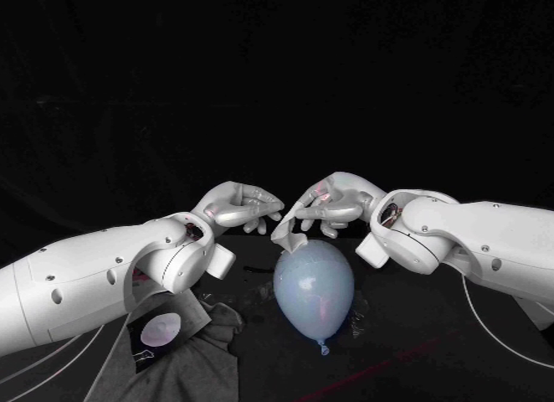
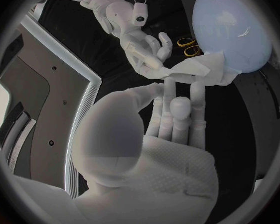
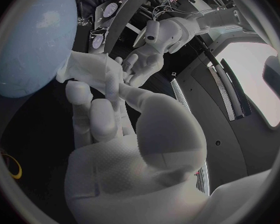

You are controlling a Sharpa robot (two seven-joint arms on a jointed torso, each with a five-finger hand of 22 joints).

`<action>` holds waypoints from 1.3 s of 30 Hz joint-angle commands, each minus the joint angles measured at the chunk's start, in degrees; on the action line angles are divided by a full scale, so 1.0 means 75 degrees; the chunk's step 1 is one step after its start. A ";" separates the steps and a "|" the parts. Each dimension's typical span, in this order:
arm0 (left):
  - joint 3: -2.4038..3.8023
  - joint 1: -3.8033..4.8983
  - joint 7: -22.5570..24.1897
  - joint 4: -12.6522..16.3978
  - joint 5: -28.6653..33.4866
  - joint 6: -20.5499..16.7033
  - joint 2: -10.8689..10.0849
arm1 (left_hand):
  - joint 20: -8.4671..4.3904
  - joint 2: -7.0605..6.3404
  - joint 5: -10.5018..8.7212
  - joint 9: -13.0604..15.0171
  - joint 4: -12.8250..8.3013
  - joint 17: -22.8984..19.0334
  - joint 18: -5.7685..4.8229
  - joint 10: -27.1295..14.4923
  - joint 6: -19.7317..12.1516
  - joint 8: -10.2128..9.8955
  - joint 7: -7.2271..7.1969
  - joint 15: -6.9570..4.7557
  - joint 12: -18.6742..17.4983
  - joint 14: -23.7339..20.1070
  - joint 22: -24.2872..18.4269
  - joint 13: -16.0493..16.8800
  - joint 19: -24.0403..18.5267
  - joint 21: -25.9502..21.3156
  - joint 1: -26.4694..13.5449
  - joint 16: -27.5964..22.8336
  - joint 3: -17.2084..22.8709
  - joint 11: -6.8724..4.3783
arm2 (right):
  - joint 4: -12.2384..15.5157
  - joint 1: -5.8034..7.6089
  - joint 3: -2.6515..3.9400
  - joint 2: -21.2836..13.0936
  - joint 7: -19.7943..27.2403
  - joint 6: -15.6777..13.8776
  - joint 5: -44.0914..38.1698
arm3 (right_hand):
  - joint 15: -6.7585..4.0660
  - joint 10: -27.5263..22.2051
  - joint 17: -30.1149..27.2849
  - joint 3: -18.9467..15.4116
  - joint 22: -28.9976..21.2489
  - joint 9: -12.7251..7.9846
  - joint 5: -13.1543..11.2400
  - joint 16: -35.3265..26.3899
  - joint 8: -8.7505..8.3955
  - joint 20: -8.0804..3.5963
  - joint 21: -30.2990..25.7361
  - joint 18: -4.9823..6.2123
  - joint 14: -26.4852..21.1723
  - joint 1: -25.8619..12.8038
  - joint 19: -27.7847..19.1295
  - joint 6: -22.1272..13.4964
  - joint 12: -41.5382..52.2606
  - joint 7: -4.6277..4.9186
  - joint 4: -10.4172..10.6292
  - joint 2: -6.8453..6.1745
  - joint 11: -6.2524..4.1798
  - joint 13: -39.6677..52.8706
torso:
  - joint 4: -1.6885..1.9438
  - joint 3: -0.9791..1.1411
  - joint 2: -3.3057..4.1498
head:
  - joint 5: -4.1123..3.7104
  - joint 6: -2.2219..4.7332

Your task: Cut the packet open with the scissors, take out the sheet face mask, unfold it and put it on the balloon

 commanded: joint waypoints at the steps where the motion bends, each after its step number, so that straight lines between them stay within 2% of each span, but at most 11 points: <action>1: 0.0010 0.0011 0.0001 0.0002 0.0213 -0.0002 0.0012 | -0.0007 -0.0001 0.0022 0.0537 -0.0080 -0.0016 0.0159 0.0066 0.0049 0.0193 -0.0005 -0.0027 -0.0033 -0.0047 -0.0006 -0.0011 -0.0049 0.0003 -0.0032 0.0051 0.0035 -0.0005 | 0.0016 -0.0001 0.0004 -0.0012 -0.0050 -0.0120 -0.0188 | -0.0039 0.0052 0.0010 0.0142 0.0012 0.1191 0.0035 0.0033 0.0058 -0.0010 0.0040 0.0063 0.0016 -0.0001 0.0051 0.0069 0.0040 -0.0024 -0.0087 0.0026 -0.0006 0.0013 | -0.0005 0.0003 0.0001 | 0.0003 -0.0001; 8: 0.0010 0.0011 -0.0043 0.0002 0.0033 -0.0190 0.0017 | -0.0043 -0.0010 0.0024 0.0573 -0.0351 0.0062 0.0171 0.0082 0.0071 0.0227 0.0023 -0.0032 -0.0031 -0.0004 0.0061 -0.0020 -0.0023 0.0141 -0.0027 0.0098 0.0378 0.0002 | 0.0055 -0.0001 0.0004 -0.0041 -0.0016 -0.0181 -0.0159 | -0.0045 0.0066 0.0024 0.0160 0.0038 0.1208 0.0038 0.0040 0.0066 -0.0016 0.0098 0.0054 0.0035 -0.0011 0.0081 0.0079 0.0046 -0.0029 -0.0101 0.0017 -0.0012 0.0031 | -0.0006 0.0003 0.0001 | 0.0011 -0.0005; 11: 0.0009 0.0011 -0.0132 -0.0003 -0.0321 -0.0196 0.0003 | -0.0033 0.0032 0.0017 0.0597 -0.0245 -0.0086 0.0158 0.0078 0.0025 0.0231 0.0040 -0.0002 -0.0025 -0.0064 0.0060 -0.0015 -0.0040 0.0144 -0.0206 0.0076 0.0329 0.0033 | 0.0067 -0.0001 0.0005 -0.0052 0.0046 -0.0242 -0.0096 | -0.0045 0.0066 0.0024 0.0160 0.0038 0.1208 0.0038 0.0040 0.0066 -0.0016 0.0098 0.0054 0.0035 -0.0011 0.0081 0.0079 0.0046 -0.0029 -0.0101 0.0017 -0.0012 0.0031 | 0.0002 0.0003 -0.0005 | 0.0000 0.0003; 12: 0.0009 0.0011 -0.0141 -0.0010 -0.0458 -0.0187 -0.0004 | -0.0020 0.0035 0.0015 0.0600 -0.0189 -0.0117 0.0154 -0.0090 -0.0135 0.0178 0.0080 0.0036 -0.0125 -0.0073 0.0038 -0.0059 -0.0061 0.0112 -0.0269 0.0072 0.0241 0.0082 | 0.0068 -0.0001 0.0005 -0.0054 0.0065 -0.0256 -0.0071 | -0.0045 0.0066 0.0024 0.0160 0.0038 0.1208 0.0038 0.0040 0.0066 -0.0016 0.0098 0.0054 0.0035 -0.0011 0.0081 0.0079 0.0046 -0.0029 -0.0101 0.0017 -0.0012 0.0031 | 0.0004 0.0004 -0.0007 | -0.0001 -0.0004; 15: 0.0006 0.0011 -0.0097 -0.0038 -0.0912 -0.0099 -0.0028 | 0.0041 -0.0241 -0.0008 0.0542 -0.0049 -0.0469 0.0133 -0.0476 -0.0571 -0.0035 0.0233 0.0218 -0.0355 -0.0287 -0.0058 -0.0174 -0.0150 -0.0049 -0.0531 -0.0041 -0.0298 0.0262 | 0.0070 -0.0001 0.0005 -0.0054 0.0120 -0.0295 -0.0013 | -0.0046 0.0068 0.0016 0.0163 0.0034 0.1212 0.0037 0.0035 0.0068 -0.0017 0.0087 0.0056 0.0036 -0.0014 0.0078 0.0081 0.0048 -0.0030 -0.0101 0.0016 -0.0013 0.0035 | 0.0003 0.0004 -0.0010 | -0.0013 -0.0010; 16: 0.0004 0.0010 -0.0080 -0.0047 -0.1024 -0.0072 -0.0033 | 0.0061 -0.0445 0.0018 0.0476 -0.0007 -0.0680 0.0129 -0.0558 -0.0780 -0.0181 0.0316 0.0263 -0.0403 -0.0422 -0.0091 -0.0199 -0.0178 -0.0105 -0.0652 -0.0112 -0.0488 0.0329 | 0.0070 -0.0001 0.0005 -0.0054 0.0131 -0.0304 -0.0002 | -0.0046 0.0068 0.0016 0.0163 0.0034 0.1212 0.0037 0.0035 0.0068 -0.0017 0.0087 0.0056 0.0036 -0.0014 0.0078 0.0081 0.0048 -0.0030 -0.0101 0.0016 -0.0013 0.0035 | 0.0002 0.0002 -0.0009 | -0.0012 -0.0014; 17: -0.0001 0.0010 -0.0046 -0.0066 -0.1219 -0.0020 -0.0042 | 0.0075 -0.0580 0.0031 0.0446 -0.0019 -0.0936 0.0125 -0.0634 -0.0856 -0.0242 0.0355 0.0290 -0.0446 -0.0581 -0.0114 -0.0221 -0.0199 -0.0145 -0.0678 -0.0197 -0.0593 0.0362 | 0.0067 -0.0001 0.0005 -0.0053 0.0146 -0.0323 0.0014 | -0.0046 0.0068 0.0016 0.0163 0.0034 0.1212 0.0037 0.0035 0.0068 -0.0017 0.0087 0.0056 0.0036 -0.0014 0.0078 0.0081 0.0048 -0.0030 -0.0101 0.0016 -0.0013 0.0035 | 0.0002 0.0002 -0.0007 | -0.0011 -0.0007; 18: -0.0011 0.0009 -0.0009 -0.0085 -0.1408 0.0036 -0.0052 | 0.0134 -0.0697 0.0020 0.0385 -0.0018 -0.1612 0.0105 -0.0850 -0.0900 -0.0334 0.0421 0.0386 -0.0585 -0.1109 -0.0213 -0.0300 -0.0306 -0.0322 -0.0640 -0.0514 -0.0780 0.0463 | 0.0064 -0.0001 0.0005 -0.0052 0.0160 -0.0345 0.0027 | -0.0046 0.0068 0.0016 0.0163 0.0034 0.1212 0.0037 0.0035 0.0068 -0.0017 0.0087 0.0056 0.0036 -0.0014 0.0078 0.0081 0.0048 -0.0030 -0.0101 0.0016 -0.0013 0.0035 | 0.0002 0.0000 -0.0007 | -0.0012 -0.0005; 23: -0.0077 -0.0022 0.0117 -0.0182 -0.2035 0.0352 -0.0110 | 0.0317 -0.0919 0.0016 0.0193 0.0027 -0.1822 0.0111 -0.1081 -0.0963 -0.0589 0.0523 0.0506 -0.0804 -0.1528 -0.0499 -0.0493 -0.0450 -0.0782 -0.0448 -0.0847 -0.1317 0.0568 | 0.0039 -0.0001 0.0005 -0.0057 0.0207 -0.0476 0.0106 | -0.0047 0.0070 -0.0020 0.0167 0.0023 0.1216 0.0035 0.0011 0.0068 -0.0018 0.0059 0.0062 0.0029 -0.0021 0.0067 0.0080 0.0048 -0.0029 -0.0099 0.0017 -0.0013 0.0039 | 0.0001 -0.0004 0.0004 | -0.0016 -0.0024; 32: -0.0135 -0.0159 0.0232 -0.0347 -0.2475 0.0984 -0.0097 | 0.0579 -0.0875 0.0018 -0.0146 -0.0023 -0.2132 0.0127 -0.1313 -0.1009 -0.1070 0.0554 0.0660 -0.1343 -0.2110 -0.0895 -0.0936 -0.0600 -0.1402 0.0175 -0.1247 -0.1794 0.0716 | 0.0049 -0.0001 0.0005 -0.0060 0.0253 -0.0580 0.0189 | -0.0047 0.0071 -0.0036 0.0171 0.0028 0.1220 0.0033 0.0001 0.0068 -0.0020 0.0070 0.0060 0.0028 -0.0026 0.0073 0.0079 0.0049 -0.0029 -0.0097 0.0018 -0.0013 0.0043 | 0.0002 -0.0009 0.0009 | -0.0019 -0.0069; 39: -0.0146 -0.0182 0.0263 -0.0399 -0.2556 0.1156 -0.0032 | 0.0617 -0.0640 0.0020 -0.0202 -0.0134 -0.2227 0.0146 -0.1211 -0.0838 -0.1117 0.0526 0.0652 -0.1450 -0.2162 -0.0947 -0.1062 -0.0594 -0.1473 0.0541 -0.1306 -0.1661 0.0714 | 0.0056 -0.0001 0.0005 -0.0049 0.0261 -0.0587 0.0204 | -0.0047 0.0071 -0.0036 0.0171 0.0028 0.1220 0.0033 0.0001 0.0068 -0.0020 0.0070 0.0060 0.0028 -0.0026 0.0073 0.0079 0.0049 -0.0029 -0.0097 0.0018 -0.0013 0.0043 | 0.0001 0.0000 -0.0001 | 0.0005 -0.0078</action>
